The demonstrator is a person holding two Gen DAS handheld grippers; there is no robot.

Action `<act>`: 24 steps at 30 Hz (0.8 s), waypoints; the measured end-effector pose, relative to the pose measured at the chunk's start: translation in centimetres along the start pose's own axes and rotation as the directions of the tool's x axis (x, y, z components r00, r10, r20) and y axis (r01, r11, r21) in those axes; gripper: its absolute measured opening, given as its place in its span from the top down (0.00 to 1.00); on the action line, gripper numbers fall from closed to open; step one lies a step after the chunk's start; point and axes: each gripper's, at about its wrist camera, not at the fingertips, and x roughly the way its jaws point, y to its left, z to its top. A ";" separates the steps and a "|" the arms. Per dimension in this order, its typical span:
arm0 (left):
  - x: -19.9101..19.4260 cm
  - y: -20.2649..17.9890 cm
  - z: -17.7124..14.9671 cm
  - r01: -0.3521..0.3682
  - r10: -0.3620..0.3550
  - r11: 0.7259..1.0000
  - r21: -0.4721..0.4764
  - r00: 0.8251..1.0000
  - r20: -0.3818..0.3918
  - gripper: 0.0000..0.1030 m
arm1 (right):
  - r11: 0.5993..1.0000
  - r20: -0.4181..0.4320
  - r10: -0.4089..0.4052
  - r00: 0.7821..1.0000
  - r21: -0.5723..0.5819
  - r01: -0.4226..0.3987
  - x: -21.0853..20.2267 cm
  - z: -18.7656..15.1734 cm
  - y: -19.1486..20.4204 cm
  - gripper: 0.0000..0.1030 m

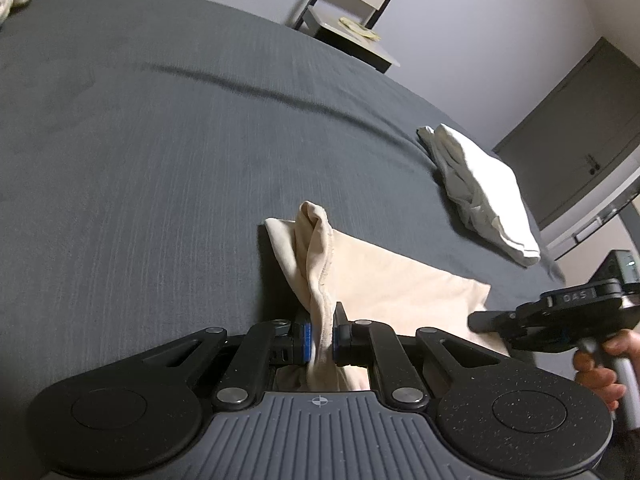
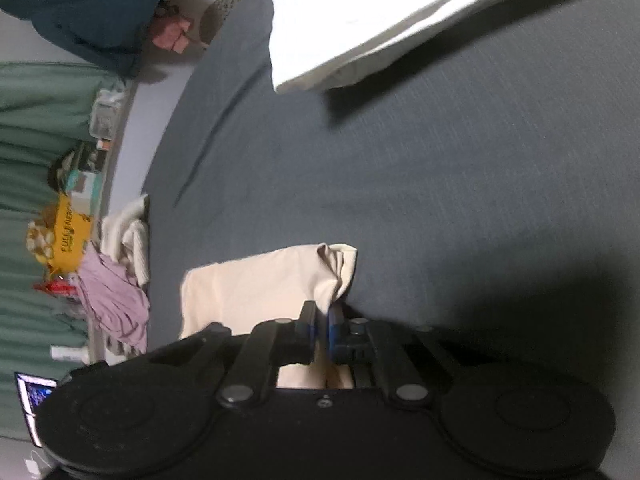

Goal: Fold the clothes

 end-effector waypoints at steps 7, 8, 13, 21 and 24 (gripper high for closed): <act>-1.7 -3.0 0.5 -0.030 0.028 0.997 0.072 0.999 0.040 0.91 | 0.995 0.110 0.067 0.992 -0.081 -0.058 -2.5 -0.9 1.8 0.94; -1.9 -3.7 0.8 -0.036 0.032 0.995 0.094 0.998 0.049 0.91 | 0.994 0.123 0.077 0.989 -0.091 -0.066 -3.0 -1.0 2.0 0.94; -2.1 -7.4 3.3 -0.018 0.006 0.990 0.140 0.997 0.080 0.91 | 0.992 0.187 0.094 0.978 -0.101 -0.076 -6.0 -0.4 2.9 0.94; -0.2 -11.8 6.7 -0.010 0.001 0.987 0.162 0.998 0.055 0.91 | 0.982 0.215 -0.052 0.975 -0.168 0.089 -10.3 2.8 4.7 0.94; 0.2 -9.3 5.9 0.038 -0.037 0.999 0.028 0.999 -0.026 0.89 | 0.979 0.193 -0.100 0.976 -0.157 0.131 -9.9 3.0 3.1 0.94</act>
